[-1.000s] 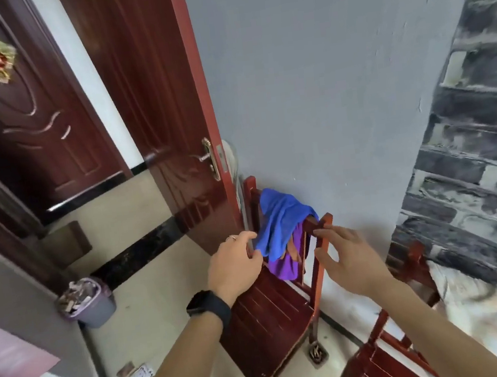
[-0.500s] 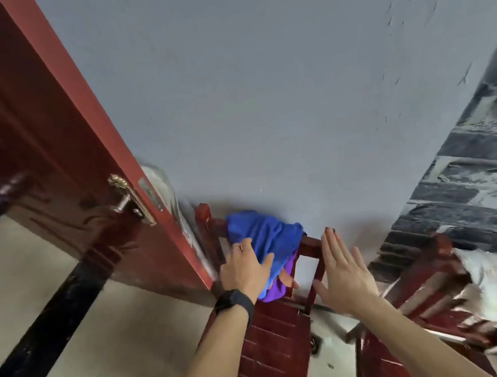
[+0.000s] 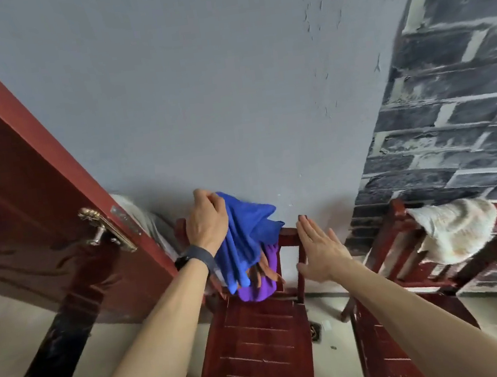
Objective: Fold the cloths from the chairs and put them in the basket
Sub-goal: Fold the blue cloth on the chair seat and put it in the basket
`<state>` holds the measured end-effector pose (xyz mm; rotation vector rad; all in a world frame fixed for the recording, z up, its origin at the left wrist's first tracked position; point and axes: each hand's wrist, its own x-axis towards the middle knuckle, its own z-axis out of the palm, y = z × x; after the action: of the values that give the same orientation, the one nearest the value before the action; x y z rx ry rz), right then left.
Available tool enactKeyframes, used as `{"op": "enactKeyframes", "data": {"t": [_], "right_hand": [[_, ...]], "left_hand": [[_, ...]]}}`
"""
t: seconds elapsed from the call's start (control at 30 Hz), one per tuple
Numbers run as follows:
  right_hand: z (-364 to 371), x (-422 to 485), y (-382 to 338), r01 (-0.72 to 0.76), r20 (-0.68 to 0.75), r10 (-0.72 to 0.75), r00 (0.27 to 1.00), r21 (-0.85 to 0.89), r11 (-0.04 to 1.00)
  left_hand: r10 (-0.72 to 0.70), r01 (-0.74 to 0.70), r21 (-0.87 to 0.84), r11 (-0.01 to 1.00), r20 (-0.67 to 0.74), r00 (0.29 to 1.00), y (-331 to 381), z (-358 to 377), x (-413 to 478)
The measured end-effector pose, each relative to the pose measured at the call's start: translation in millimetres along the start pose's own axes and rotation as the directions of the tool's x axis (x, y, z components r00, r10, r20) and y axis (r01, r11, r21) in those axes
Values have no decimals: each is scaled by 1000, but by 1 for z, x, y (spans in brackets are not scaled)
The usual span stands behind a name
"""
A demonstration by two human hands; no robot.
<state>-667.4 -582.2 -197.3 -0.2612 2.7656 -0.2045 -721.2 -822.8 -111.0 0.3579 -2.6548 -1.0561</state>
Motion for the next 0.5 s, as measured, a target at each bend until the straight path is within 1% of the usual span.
{"op": "enactKeyframes", "data": {"t": [0.07, 0.1, 0.17, 0.23, 0.3, 0.33, 0.37, 0.43, 0.47, 0.5], "right_hand": [[-12, -3, -1, -15, 19, 15, 1000, 29, 999], [-21, -6, -4, -29, 20, 27, 999, 78, 997], [-37, -17, -14, -40, -45, 54, 998, 265, 963], [-54, -32, -28, -16, -149, 106, 983, 506, 862], [-73, -51, -47, 36, -183, 145, 972, 732, 680], [-85, -62, -56, 69, -181, 145, 973, 823, 564], [-98, -73, -65, 97, -170, 139, 976, 901, 423], [-124, -94, -79, 119, -131, 100, 986, 986, 116], [-135, -103, -83, 114, -114, 64, 991, 993, -4], [-144, -109, -86, 93, -91, 32, 995, 992, -90]], "left_hand": [[38, -41, -130, 991, -26, 999, 30, -31, 12], [58, -66, -172, 983, -46, 997, 43, -47, 16], [97, -116, -205, 972, -101, 990, 67, -79, 19], [132, -166, -249, 954, -146, 980, 87, -106, 13], [159, -207, -284, 936, -184, 970, 102, -129, -2], [171, -224, -295, 929, -196, 966, 109, -139, -12], [183, -239, -306, 922, -199, 963, 115, -149, -24], [205, -253, -325, 911, -176, 963, 119, -164, -52], [218, -258, -332, 907, -155, 964, 118, -169, -68], [233, -264, -334, 905, -130, 964, 114, -173, -85]]}}
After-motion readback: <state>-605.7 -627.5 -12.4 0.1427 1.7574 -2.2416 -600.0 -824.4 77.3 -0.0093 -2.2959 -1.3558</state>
